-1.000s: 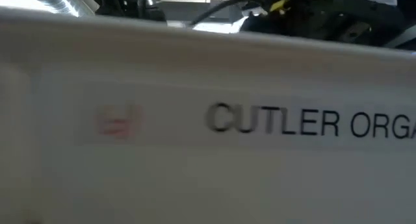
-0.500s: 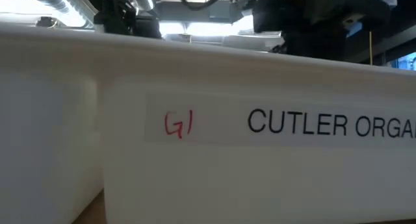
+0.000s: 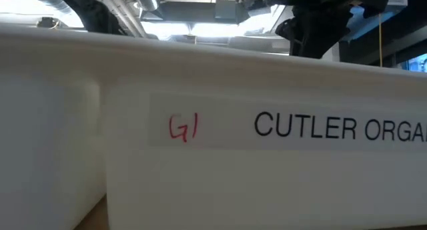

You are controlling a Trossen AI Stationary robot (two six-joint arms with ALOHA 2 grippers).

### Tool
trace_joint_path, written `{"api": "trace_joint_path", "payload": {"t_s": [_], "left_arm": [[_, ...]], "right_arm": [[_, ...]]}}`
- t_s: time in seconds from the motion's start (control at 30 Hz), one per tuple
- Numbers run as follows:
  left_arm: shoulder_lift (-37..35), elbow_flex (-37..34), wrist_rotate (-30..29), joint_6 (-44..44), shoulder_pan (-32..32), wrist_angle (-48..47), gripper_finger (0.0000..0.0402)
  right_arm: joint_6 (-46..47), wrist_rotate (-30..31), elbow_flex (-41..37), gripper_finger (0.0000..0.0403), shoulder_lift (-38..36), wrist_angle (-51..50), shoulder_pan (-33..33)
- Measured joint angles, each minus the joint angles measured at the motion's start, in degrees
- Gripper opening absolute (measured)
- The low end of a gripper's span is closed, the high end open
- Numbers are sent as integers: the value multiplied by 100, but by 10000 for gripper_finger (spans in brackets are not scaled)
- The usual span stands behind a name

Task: Sort silverware
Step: Put the green spoon into the white silverware tray

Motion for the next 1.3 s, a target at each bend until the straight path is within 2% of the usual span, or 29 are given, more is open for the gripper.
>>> {"api": "trace_joint_path", "payload": {"t_s": [0.33, 0.63, 0.73, 0.9, 1.17, 1.3], "left_arm": [[4, -422, -124, -2, 3, 132, 90], [4, -762, -187, 199, 3, 655, 89], [4, -805, -201, 163, 1, 681, 72], [3, -807, -203, 162, -1, 674, 15], [-278, -788, -256, 13, -14, 461, 11], [-763, -564, -208, -208, -39, -80, 10]], "right_arm": [[-61, 0, 0, 99, -11, -19, 2], [-107, -1, 0, 99, -11, -19, 2], [-105, -3, 0, 99, -11, -19, 2], [-105, -3, 0, 99, -20, -23, 2], [-105, 35, -2, 99, -442, -79, 2], [-112, 460, -2, 99, -773, -230, 3]]}}
